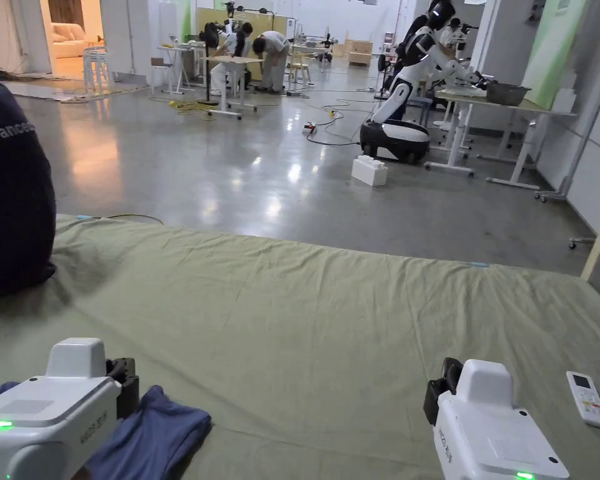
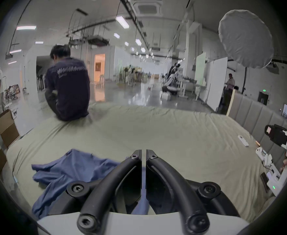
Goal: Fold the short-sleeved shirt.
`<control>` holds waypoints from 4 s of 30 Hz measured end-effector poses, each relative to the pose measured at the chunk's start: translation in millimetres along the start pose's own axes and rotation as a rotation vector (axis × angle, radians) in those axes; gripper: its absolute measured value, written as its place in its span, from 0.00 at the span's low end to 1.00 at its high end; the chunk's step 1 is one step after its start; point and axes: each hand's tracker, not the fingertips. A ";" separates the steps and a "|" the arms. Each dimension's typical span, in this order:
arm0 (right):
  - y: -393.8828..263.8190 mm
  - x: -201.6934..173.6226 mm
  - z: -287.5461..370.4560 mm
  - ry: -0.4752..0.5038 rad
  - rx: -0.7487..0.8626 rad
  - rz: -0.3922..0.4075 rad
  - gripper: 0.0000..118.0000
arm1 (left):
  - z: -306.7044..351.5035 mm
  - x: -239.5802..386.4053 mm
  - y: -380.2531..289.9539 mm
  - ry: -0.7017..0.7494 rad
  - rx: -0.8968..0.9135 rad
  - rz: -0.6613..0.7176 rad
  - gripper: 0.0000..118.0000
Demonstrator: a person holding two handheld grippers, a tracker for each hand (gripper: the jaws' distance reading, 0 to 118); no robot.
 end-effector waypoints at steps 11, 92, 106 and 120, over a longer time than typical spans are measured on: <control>-34.6 -26.5 -17.2 0.048 -0.105 0.031 0.00 | -34.4 -131.2 -74.3 0.070 -0.418 -0.008 0.82; -50.6 142.7 40.9 -0.152 -0.143 -0.045 0.00 | -83.7 286.3 -50.5 -0.546 -0.244 -0.081 0.62; -8.4 101.3 42.8 -0.060 -0.044 -0.011 0.00 | -6.6 201.9 6.2 -0.401 0.120 -0.117 0.46; 15.4 61.8 45.1 -0.021 0.085 0.026 0.00 | 33.1 130.5 8.7 -0.115 0.220 -0.087 0.00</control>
